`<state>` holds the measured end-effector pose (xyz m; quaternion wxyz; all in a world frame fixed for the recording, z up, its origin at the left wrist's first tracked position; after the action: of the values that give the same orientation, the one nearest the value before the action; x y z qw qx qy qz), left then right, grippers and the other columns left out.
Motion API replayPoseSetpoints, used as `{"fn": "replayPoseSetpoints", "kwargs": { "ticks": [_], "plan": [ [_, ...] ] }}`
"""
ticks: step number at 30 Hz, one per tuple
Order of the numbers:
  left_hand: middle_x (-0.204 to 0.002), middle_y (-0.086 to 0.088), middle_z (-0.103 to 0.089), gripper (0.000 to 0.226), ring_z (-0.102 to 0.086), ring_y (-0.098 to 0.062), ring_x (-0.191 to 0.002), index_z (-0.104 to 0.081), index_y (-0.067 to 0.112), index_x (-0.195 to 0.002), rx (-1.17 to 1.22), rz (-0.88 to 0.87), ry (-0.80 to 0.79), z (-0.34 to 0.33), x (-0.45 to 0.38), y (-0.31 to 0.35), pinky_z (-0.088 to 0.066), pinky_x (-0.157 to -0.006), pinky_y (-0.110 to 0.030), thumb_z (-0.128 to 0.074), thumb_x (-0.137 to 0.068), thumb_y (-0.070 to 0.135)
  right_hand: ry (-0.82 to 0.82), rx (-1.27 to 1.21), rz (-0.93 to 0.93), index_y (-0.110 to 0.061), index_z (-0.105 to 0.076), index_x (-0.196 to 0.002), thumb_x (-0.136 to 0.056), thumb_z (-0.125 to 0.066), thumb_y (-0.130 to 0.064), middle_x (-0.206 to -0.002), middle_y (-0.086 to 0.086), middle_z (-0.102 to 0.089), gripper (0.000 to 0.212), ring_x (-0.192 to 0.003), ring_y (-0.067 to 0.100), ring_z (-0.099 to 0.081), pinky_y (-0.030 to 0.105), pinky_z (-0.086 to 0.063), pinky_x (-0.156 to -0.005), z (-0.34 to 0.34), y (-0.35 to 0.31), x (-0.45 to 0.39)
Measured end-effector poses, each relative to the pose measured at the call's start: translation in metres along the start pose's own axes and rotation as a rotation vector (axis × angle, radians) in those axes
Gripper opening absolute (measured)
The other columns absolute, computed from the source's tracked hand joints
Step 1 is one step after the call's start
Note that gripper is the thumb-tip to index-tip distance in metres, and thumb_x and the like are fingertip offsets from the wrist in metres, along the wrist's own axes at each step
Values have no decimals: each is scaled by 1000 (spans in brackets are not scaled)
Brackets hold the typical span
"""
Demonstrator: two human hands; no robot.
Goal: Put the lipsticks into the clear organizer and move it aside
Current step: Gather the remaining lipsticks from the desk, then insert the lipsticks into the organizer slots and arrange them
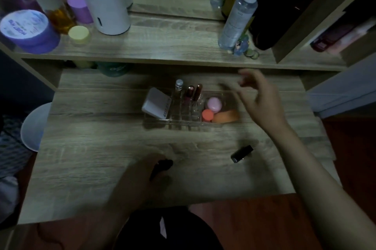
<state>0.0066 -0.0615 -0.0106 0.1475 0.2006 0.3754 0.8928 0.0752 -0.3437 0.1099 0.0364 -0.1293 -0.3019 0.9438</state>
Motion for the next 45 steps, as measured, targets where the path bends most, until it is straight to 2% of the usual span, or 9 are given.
{"fn": "replayPoseSetpoints", "kwargs": {
  "ticks": [5,11,16,20,24,29,33,40,45],
  "plan": [
    [-97,30,-63,49,-64,12,-88,-51,59,-98,185,11,75,19,-18,0,-53,-67,-9,-68,-82,16,-12,13,-86,-9,-64,-89,-88,-59,-5,-84,2,-63,7,-77,18,-62,12,-44,-68,23,45,65],
    [-96,20,-60,40,-61,15,-83,-58,28,-103,162,-124,260,41,-44,27,-41,-65,10,-67,-80,-3,-379,239,-126,-11,-66,-116,-75,-67,6,-120,13,-63,45,-111,28,-61,36,-52,-88,-34,75,135],
    [-97,-15,-68,33,-61,-13,-85,-59,-3,-107,57,-196,415,56,-65,42,-40,-69,12,-69,-76,-9,-299,298,-186,-10,-66,-116,-71,-69,10,-122,17,-62,49,-115,33,-59,42,-55,-85,-41,83,140],
    [-94,-2,-61,27,-62,-14,-85,-58,-3,-104,94,-242,509,68,-78,56,-42,-74,8,-67,-78,-9,-282,264,-175,-14,-69,-109,-70,-71,6,-115,9,-66,43,-105,28,-64,35,-57,-78,-34,78,136],
    [-102,-14,-66,29,-62,-18,-94,-58,1,-107,125,-219,513,66,-95,59,-49,-82,-15,-66,-80,-4,-226,52,-156,-14,-70,-105,-74,-69,9,-95,1,-60,39,-82,6,-59,5,-43,-73,-25,53,126],
    [-102,-14,-65,27,-60,-13,-92,-57,5,-106,179,-213,477,53,-108,59,-42,-78,5,-64,-81,-4,-127,-46,-111,-14,-69,-107,-76,-70,6,-93,-5,-62,37,-73,6,-60,3,-46,-66,-19,7,82],
    [-96,-1,-60,24,-58,-10,-88,-59,3,-104,176,-223,457,43,-113,58,-45,-79,-7,-63,-82,-5,-68,-37,-44,-9,-69,-100,-74,-74,0,-85,1,-70,28,-65,4,-59,-1,-42,-60,-29,-25,43],
    [-97,-9,-65,25,-58,-9,-87,-59,3,-102,138,-227,463,34,-122,49,-39,-76,7,-62,-80,-7,-121,93,-5,-7,-64,-94,-76,-71,-4,-92,10,-70,20,-83,25,-65,27,-44,-69,-66,-44,5],
    [-99,-14,-69,24,-66,-25,-91,-60,6,-102,120,-198,437,28,-124,44,-53,-79,-34,-60,-80,-3,-268,239,42,-9,-62,-106,-84,-59,-4,-110,9,-65,23,-95,31,-62,43,-49,-80,-90,-41,0]
  ]
}}
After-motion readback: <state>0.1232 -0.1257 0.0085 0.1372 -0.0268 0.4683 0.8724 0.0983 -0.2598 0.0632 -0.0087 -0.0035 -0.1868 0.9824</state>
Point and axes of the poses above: each hand's wrist, its own x-axis away from the middle knuckle, its own z-axis out of the back of the hand, y = z × x, the point moved 5 cm from there along -x, towards the middle knuckle
